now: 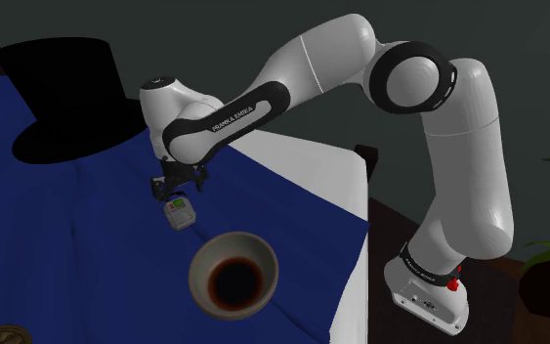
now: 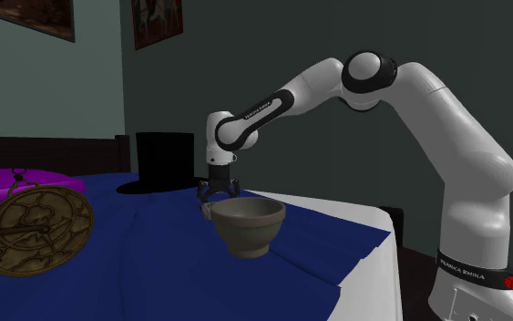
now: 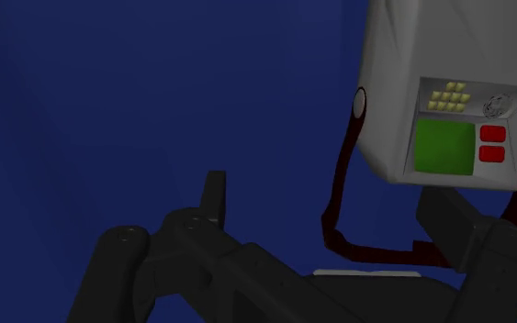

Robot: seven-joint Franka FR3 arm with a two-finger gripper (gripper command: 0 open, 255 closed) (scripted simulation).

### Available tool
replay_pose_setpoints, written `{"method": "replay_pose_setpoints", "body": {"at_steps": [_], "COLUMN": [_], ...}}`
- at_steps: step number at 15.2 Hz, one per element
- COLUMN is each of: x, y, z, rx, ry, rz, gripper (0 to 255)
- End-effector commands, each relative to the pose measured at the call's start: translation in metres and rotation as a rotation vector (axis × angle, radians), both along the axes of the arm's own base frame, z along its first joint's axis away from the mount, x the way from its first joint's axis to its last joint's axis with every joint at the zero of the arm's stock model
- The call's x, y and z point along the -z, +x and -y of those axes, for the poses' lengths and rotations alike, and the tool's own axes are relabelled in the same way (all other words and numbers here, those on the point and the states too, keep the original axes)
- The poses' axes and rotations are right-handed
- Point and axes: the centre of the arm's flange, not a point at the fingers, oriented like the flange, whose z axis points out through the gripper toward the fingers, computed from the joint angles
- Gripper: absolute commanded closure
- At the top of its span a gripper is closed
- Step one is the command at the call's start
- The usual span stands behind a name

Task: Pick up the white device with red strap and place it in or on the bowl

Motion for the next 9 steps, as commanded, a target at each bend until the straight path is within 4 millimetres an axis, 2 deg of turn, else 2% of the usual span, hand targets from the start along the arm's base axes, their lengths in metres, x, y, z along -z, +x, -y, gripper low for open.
{"method": "replay_pose_setpoints", "body": {"at_steps": [1,2,9], "x": [0.0,0.0,-0.0024], "y": [0.0,0.0,0.0009], "z": [0.0,0.0,0.0006], "rx": [0.0,0.0,0.0], "ry": [0.0,0.0,0.0], "rz": [0.0,0.0,0.0], "gripper": [0,255,255]}}
